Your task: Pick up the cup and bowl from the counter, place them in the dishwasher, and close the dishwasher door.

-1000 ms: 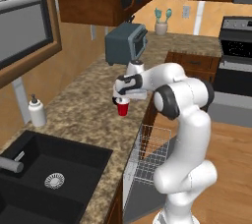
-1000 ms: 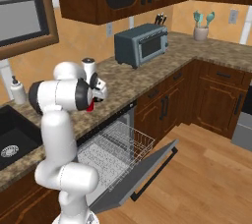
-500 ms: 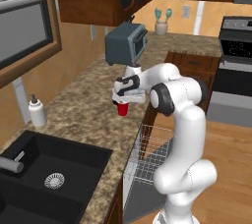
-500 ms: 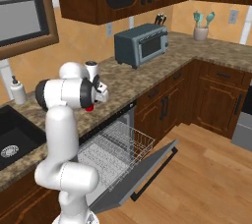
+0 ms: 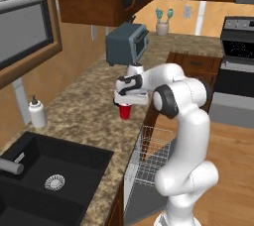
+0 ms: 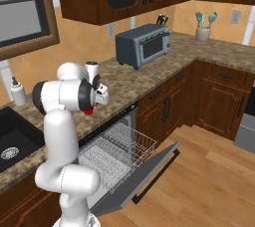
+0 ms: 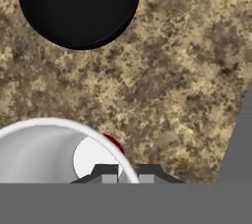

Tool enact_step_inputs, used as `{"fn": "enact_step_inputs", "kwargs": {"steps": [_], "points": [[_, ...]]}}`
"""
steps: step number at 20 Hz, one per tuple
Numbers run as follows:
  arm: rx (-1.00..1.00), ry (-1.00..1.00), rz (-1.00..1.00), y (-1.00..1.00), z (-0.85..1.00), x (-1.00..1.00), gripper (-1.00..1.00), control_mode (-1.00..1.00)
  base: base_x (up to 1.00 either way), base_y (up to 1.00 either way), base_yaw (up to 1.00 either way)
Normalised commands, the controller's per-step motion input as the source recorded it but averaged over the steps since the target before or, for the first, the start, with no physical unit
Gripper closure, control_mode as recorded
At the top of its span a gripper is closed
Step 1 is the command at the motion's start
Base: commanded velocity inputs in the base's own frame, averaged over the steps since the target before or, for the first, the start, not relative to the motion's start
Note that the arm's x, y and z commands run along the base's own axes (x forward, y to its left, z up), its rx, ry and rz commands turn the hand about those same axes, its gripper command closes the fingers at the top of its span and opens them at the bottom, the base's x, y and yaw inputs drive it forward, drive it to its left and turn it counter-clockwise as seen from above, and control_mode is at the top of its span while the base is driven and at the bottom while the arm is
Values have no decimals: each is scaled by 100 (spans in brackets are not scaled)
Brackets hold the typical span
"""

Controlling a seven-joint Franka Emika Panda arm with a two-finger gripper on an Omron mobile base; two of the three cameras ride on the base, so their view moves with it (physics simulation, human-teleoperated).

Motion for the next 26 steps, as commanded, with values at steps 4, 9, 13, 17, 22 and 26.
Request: {"fn": "enact_step_inputs", "kwargs": {"steps": [4, 9, 13, 17, 22, 26], "points": [[3, -14, 0, -25, -3, -100, 100, -100, 0, 0, 0], [7, -5, 3, -92, 0, -73, 100, -100, 0, 0, 0], [9, -2, 19, -100, 0, -18, 100, -100, 0, 0, 0], [9, 0, 35, -97, -10, 2, 100, -100, 0, 0, 0], [3, -8, 44, -84, -37, 8, 100, -100, 0, 0, 0], [0, -15, 37, -46, -44, 27, 100, -100, 0, 0, 0]]}}
